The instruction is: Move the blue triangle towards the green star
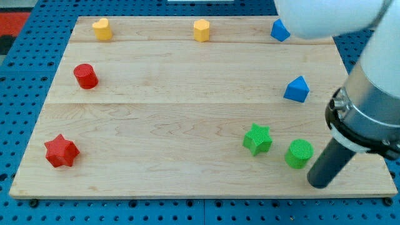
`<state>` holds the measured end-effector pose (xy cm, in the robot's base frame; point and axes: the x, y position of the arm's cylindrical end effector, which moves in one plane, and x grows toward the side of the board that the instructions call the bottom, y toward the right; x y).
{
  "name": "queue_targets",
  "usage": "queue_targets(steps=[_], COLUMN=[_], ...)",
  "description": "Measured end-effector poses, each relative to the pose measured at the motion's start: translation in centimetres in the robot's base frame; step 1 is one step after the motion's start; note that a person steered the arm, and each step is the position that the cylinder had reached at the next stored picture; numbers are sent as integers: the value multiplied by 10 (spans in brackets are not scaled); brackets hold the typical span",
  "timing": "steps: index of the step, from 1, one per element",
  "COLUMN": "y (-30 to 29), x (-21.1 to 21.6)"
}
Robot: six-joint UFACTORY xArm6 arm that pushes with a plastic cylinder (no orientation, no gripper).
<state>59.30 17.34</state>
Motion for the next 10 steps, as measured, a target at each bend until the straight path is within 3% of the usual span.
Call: queue_targets(steps=[2, 4, 5, 7, 9, 10], y=[-62, 58, 111, 64, -32, -41], x=[-49, -30, -81, -161, -174, -197])
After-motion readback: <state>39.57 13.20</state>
